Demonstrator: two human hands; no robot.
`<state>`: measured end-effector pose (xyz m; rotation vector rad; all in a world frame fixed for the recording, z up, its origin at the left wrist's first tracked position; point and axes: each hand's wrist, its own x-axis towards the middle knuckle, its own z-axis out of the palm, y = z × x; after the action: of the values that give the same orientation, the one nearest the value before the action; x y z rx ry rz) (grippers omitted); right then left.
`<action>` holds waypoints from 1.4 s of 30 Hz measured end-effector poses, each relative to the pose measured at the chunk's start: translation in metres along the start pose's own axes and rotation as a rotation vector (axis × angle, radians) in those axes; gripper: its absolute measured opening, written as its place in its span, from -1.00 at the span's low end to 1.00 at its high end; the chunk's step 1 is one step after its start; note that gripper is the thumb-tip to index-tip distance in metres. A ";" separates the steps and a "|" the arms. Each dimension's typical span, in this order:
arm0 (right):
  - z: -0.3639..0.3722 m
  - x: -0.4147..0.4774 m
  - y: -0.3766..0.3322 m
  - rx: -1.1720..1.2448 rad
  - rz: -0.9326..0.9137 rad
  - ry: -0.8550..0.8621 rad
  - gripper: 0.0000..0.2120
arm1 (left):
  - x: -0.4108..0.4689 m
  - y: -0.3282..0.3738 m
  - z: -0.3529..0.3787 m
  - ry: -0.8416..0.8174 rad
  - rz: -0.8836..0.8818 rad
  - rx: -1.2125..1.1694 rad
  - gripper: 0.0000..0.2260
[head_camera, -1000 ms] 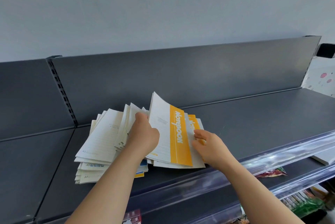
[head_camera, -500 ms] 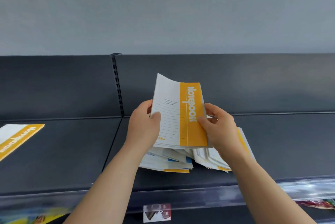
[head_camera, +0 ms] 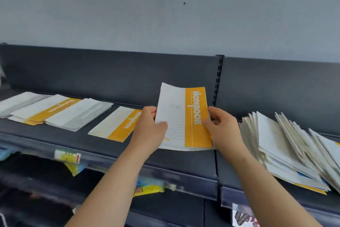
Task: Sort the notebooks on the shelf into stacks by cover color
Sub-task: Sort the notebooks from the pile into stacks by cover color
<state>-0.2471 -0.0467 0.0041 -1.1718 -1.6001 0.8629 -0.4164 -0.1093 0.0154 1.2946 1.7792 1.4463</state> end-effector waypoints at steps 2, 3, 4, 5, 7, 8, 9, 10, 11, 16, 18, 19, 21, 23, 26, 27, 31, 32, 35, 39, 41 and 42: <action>0.044 -0.003 -0.011 -0.011 0.007 -0.026 -0.78 | 0.006 -0.016 -0.041 0.012 -0.009 0.041 -0.73; 0.066 -0.005 -0.016 -0.011 0.013 -0.035 -0.78 | 0.008 -0.024 -0.061 0.015 -0.015 0.059 -0.73; 0.086 -0.007 -0.022 -0.009 0.018 -0.044 -0.78 | 0.010 -0.032 -0.081 0.017 -0.025 0.072 -0.73; 0.106 -0.008 -0.027 -0.006 0.022 -0.053 -0.77 | 0.013 -0.040 -0.100 0.022 -0.041 0.083 -0.73; 0.141 -0.011 -0.035 -0.009 0.028 -0.079 -0.75 | 0.018 -0.055 -0.133 0.041 -0.064 0.099 -0.72; 0.160 -0.012 -0.039 -0.011 0.032 -0.097 -0.75 | 0.021 -0.063 -0.151 0.050 -0.072 0.108 -0.70; 0.172 -0.012 -0.043 -0.008 0.034 -0.110 -0.75 | 0.023 -0.069 -0.162 0.055 -0.080 0.113 -0.69; 0.185 -0.012 -0.046 -0.008 0.035 -0.125 -0.76 | 0.026 -0.075 -0.172 0.066 -0.090 0.109 -0.69; 0.201 -0.011 -0.050 -0.011 0.037 -0.145 -0.76 | 0.029 -0.082 -0.185 0.083 -0.096 0.102 -0.71; 0.266 0.004 -0.063 -0.034 0.047 -0.205 -0.68 | 0.056 -0.113 -0.232 0.162 -0.121 0.099 -0.69; 0.288 0.015 -0.066 -0.035 0.053 -0.226 -0.68 | 0.071 -0.123 -0.246 0.197 -0.126 0.108 -0.70; 0.298 0.021 -0.067 -0.034 0.056 -0.232 -0.68 | 0.080 -0.128 -0.252 0.210 -0.122 0.112 -0.72; 0.319 0.035 -0.068 -0.024 0.058 -0.247 -0.68 | 0.096 -0.135 -0.264 0.229 -0.105 0.119 -0.75; 0.340 0.048 -0.070 -0.004 0.051 -0.272 -0.69 | 0.112 -0.141 -0.276 0.245 -0.090 0.118 -0.73; 0.370 0.067 -0.075 0.007 0.046 -0.301 -0.69 | 0.135 -0.152 -0.295 0.260 -0.085 0.110 -0.70; 0.381 0.073 -0.077 0.007 0.045 -0.312 -0.69 | 0.142 -0.157 -0.302 0.270 -0.083 0.107 -0.69; 0.423 0.091 -0.086 -0.008 0.037 -0.362 -0.73 | 0.167 -0.174 -0.332 0.322 -0.081 0.102 -0.66; 0.433 0.094 -0.088 -0.016 0.035 -0.373 -0.74 | 0.172 -0.179 -0.340 0.331 -0.081 0.092 -0.65; 0.468 0.102 -0.096 -0.015 0.020 -0.407 -0.80 | 0.188 -0.192 -0.368 0.353 -0.090 0.062 -0.61; 0.522 0.109 -0.111 -0.001 0.013 -0.423 -0.75 | 0.216 -0.215 -0.413 0.390 -0.098 0.072 -0.62; 0.552 0.112 -0.118 -0.003 0.025 -0.424 -0.75 | 0.232 -0.227 -0.439 0.390 -0.100 0.102 -0.64; 0.568 0.113 -0.123 -0.003 0.032 -0.423 -0.76 | 0.239 -0.232 -0.454 0.383 -0.103 0.123 -0.64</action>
<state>-0.8343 0.0194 -0.0289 -1.0653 -1.9222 1.1884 -0.9780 -0.0990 -0.0191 1.0125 2.1762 1.6307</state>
